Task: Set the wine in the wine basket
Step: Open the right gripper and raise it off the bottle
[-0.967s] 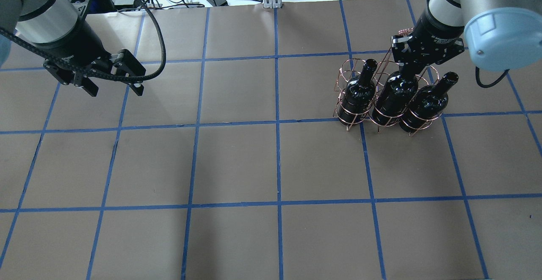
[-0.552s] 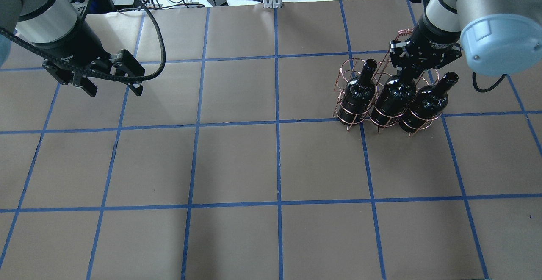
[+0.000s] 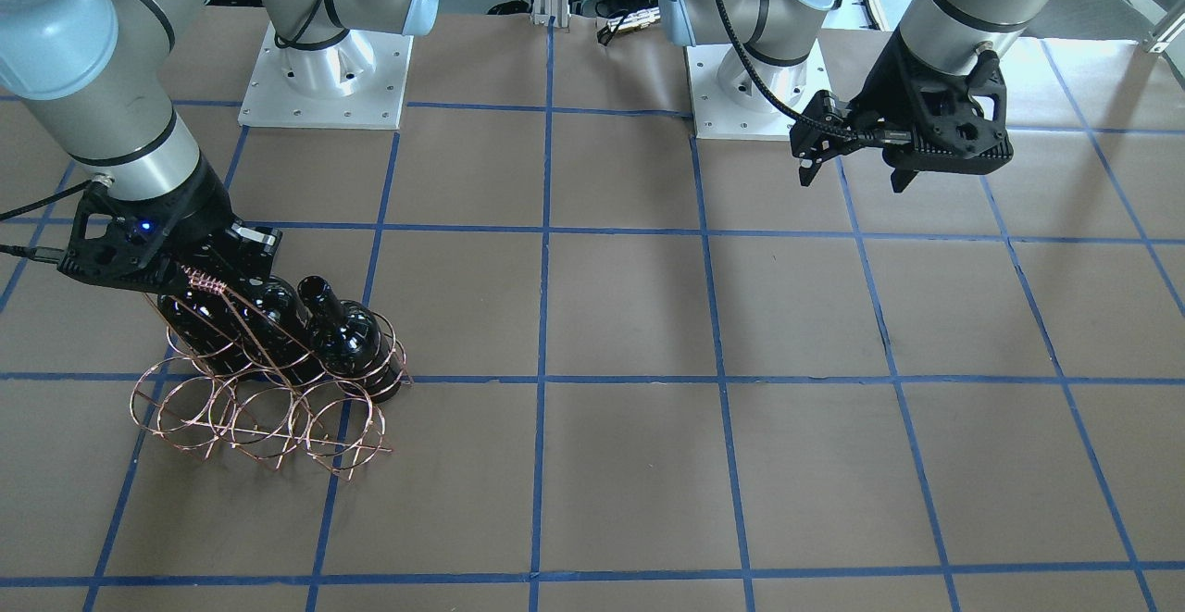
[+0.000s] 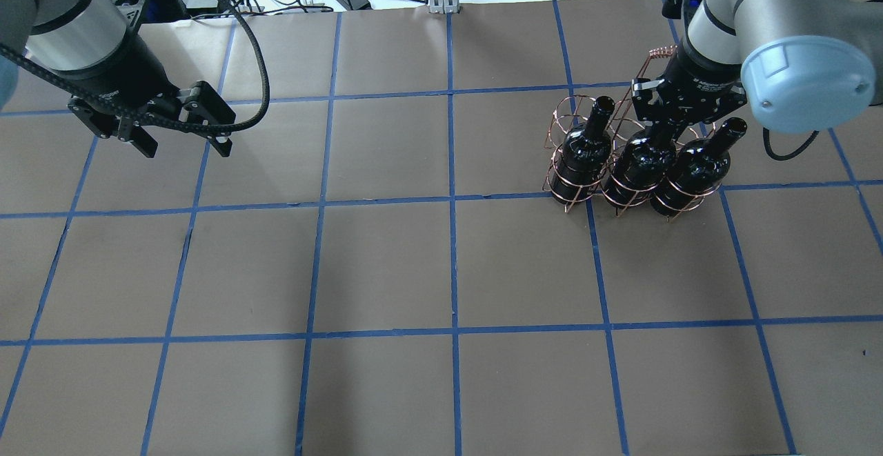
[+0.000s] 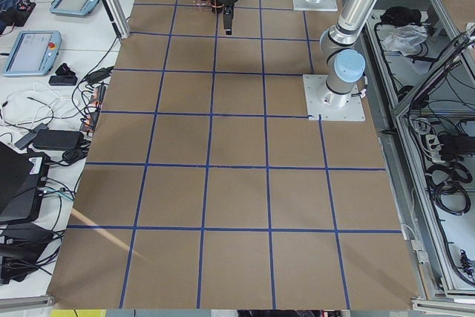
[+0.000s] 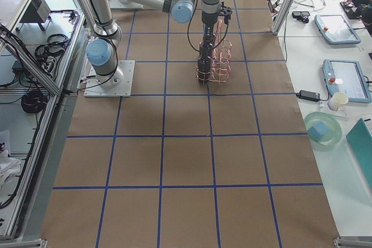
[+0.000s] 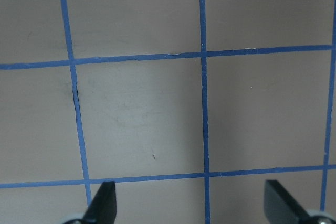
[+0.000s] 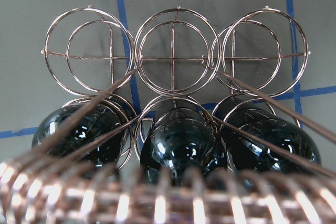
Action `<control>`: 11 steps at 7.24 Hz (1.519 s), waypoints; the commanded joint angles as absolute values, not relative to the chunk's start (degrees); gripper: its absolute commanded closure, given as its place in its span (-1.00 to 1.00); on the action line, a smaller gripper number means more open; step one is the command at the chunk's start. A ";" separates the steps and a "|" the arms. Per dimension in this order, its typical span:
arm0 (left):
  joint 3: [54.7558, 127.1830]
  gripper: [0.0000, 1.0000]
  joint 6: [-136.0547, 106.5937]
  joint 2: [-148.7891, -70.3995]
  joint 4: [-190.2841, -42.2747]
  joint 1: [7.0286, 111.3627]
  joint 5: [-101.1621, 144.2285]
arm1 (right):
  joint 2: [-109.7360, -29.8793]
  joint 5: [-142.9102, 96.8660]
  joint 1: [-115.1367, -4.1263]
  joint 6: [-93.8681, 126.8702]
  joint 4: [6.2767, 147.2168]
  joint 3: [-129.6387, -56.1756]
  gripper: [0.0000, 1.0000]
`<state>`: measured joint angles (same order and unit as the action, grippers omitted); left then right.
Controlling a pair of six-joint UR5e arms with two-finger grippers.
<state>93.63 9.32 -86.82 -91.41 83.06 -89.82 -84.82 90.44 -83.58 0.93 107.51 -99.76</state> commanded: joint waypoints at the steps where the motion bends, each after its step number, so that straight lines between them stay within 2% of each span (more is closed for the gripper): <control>1: 93.60 -1.00 9.32 -86.84 -91.41 83.06 -89.74 | -85.08 90.35 -83.58 1.14 108.62 -98.88 -0.98; 2: 93.60 -1.00 9.32 -86.84 -91.41 83.06 -89.82 | -86.12 90.61 -83.85 1.06 108.20 -97.40 -0.99; 4: 93.60 -1.00 9.32 -86.84 -91.41 83.06 -89.82 | -89.89 90.96 -86.20 1.40 98.85 -90.82 -1.00; 7: 93.60 -1.00 8.88 -86.84 -91.32 83.06 -89.74 | -93.95 90.00 -94.99 3.87 91.42 -88.26 -1.00; 8: 93.60 -1.00 8.96 -86.75 -91.32 83.06 -89.82 | -94.30 91.04 -95.36 3.69 86.97 -86.15 -1.00; 11: 93.52 -1.00 9.31 -86.49 -91.32 83.06 -89.82 | -94.04 86.44 -91.16 -7.73 86.40 -85.61 -1.00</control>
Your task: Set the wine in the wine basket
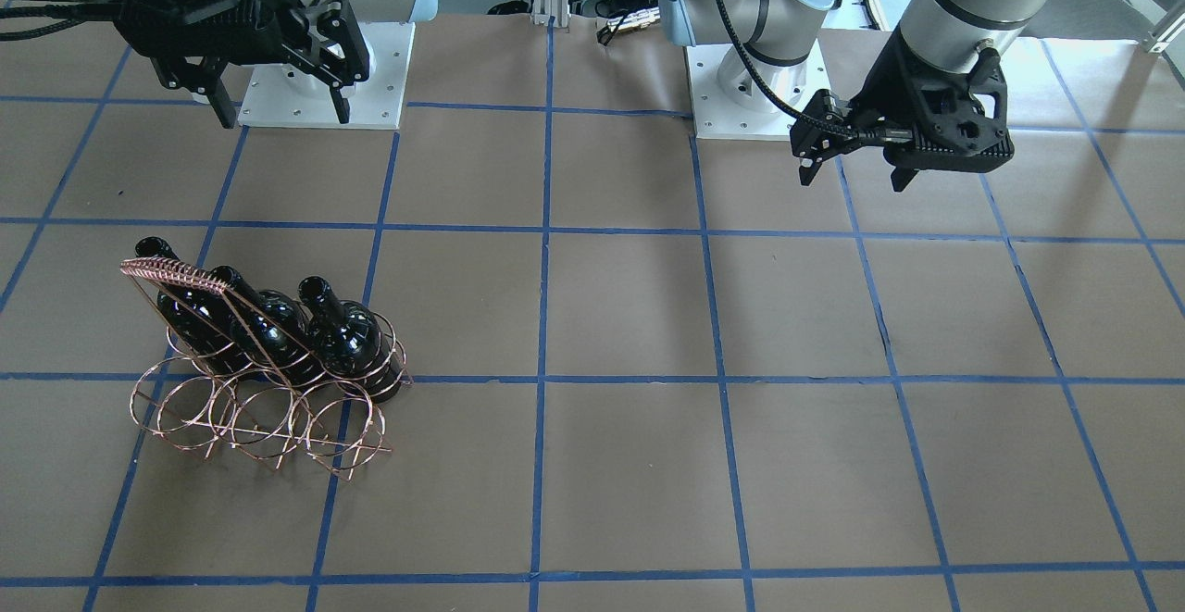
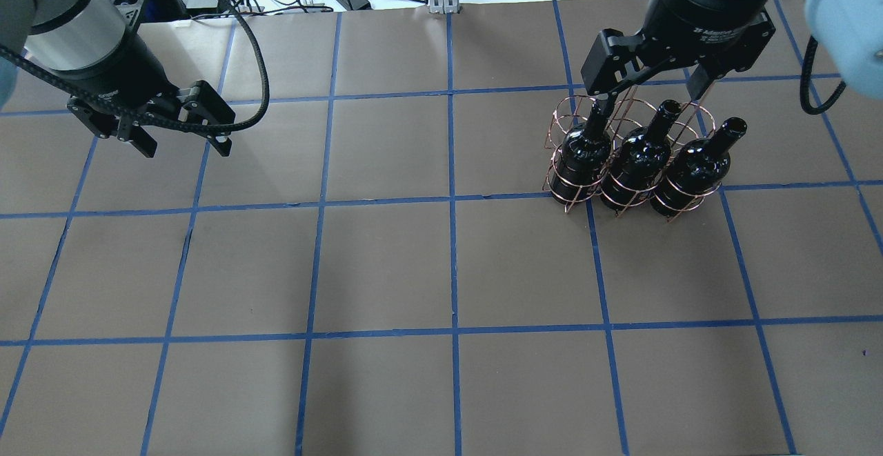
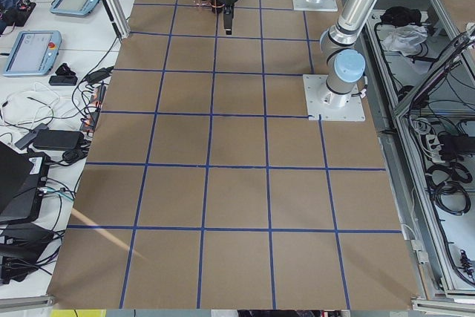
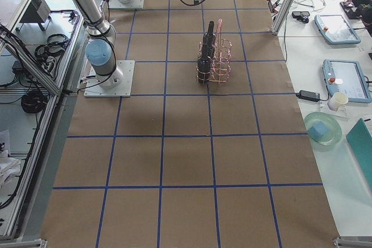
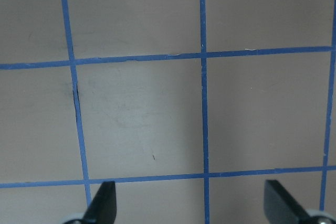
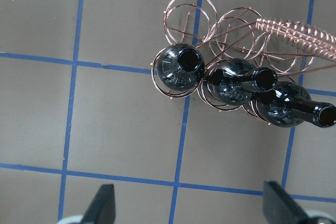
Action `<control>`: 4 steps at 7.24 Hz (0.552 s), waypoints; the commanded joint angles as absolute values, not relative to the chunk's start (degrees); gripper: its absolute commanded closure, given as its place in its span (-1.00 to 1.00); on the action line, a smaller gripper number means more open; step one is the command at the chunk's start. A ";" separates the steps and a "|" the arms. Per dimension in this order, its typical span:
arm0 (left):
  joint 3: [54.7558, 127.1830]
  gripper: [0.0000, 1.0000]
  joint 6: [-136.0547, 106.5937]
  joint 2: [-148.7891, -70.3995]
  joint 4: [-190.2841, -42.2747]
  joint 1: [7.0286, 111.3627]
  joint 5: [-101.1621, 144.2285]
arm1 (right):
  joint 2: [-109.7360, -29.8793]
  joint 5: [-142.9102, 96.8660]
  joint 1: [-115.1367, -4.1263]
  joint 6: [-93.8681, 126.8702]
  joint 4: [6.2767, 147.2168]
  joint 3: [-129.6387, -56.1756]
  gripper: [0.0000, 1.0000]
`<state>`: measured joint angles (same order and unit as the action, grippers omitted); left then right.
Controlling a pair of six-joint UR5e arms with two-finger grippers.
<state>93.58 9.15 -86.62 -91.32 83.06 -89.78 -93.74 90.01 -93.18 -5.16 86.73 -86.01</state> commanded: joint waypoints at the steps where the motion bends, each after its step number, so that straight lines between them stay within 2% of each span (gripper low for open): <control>1: 93.43 -1.00 9.32 -86.22 -91.23 83.06 -89.82 | -94.22 86.83 -90.97 -7.73 86.14 -85.43 -1.00; 4: 93.43 -1.00 9.40 -85.78 -91.41 83.06 -90.88 | -94.75 86.92 -90.88 -8.52 86.13 -85.52 -1.00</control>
